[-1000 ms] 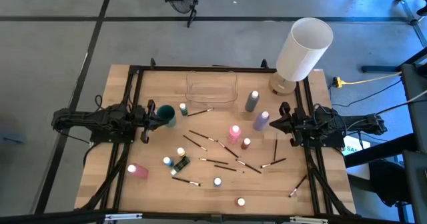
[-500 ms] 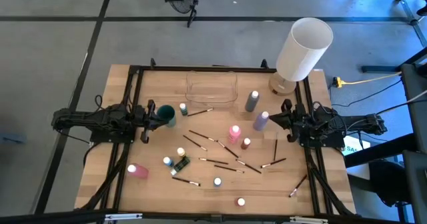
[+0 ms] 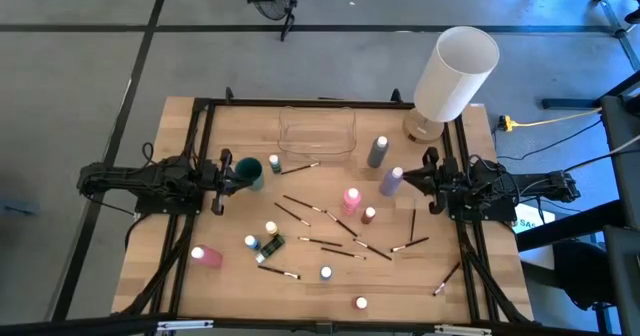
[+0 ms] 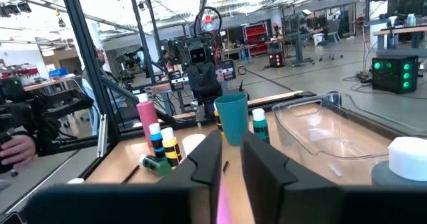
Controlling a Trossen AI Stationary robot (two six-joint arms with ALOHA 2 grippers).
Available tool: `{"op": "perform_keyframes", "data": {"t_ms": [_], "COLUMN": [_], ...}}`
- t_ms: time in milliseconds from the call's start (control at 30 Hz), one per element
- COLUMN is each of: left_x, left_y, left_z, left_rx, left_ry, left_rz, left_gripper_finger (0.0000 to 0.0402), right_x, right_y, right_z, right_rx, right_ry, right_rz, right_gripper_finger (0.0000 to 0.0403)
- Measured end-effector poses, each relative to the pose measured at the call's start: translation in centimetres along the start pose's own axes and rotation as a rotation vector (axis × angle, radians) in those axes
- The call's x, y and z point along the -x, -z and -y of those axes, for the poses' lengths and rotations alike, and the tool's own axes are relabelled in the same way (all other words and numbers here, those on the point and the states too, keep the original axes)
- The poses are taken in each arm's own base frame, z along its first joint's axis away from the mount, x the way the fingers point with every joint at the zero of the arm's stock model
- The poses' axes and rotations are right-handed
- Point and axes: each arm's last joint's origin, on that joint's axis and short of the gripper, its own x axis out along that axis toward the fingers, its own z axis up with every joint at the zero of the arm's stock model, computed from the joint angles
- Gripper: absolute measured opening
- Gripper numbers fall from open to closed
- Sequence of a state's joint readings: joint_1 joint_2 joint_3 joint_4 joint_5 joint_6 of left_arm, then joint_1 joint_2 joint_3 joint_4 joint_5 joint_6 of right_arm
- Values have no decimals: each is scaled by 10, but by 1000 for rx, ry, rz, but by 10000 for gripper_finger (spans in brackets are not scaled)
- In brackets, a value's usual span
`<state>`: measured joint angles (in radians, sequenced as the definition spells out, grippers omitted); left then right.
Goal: Pick & Place Paint Supplies
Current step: Put the purple paint bottle into the transparent bin
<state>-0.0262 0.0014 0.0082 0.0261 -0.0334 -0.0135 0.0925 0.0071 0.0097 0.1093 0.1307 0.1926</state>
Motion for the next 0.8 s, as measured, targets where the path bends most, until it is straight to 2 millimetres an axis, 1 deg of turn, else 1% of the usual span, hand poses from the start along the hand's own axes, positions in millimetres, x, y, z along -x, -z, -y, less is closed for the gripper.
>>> {"op": "perform_keyframes", "data": {"t_ms": [200,300,400,633,800], "left_x": [0,0,0,0,0], "left_y": [0,0,0,0,0], "left_z": [0,0,0,0,0], "left_rx": [-1,-1,-1,-1,-1], "left_ry": [0,0,0,0,0], "left_rz": [0,0,0,0,1], "left_gripper_finger": [6,6,6,6,6], "right_x": [0,0,0,1,3], "right_y": [0,0,-2,-15,-29], "right_z": [1,0,0,-2,-4], "right_rx": [40,79,117,172,235], "right_ry": [34,16,13,2,20], "right_rz": [6,3,17,155,199], "right_gripper_finger": [135,171,198,229,248]}}
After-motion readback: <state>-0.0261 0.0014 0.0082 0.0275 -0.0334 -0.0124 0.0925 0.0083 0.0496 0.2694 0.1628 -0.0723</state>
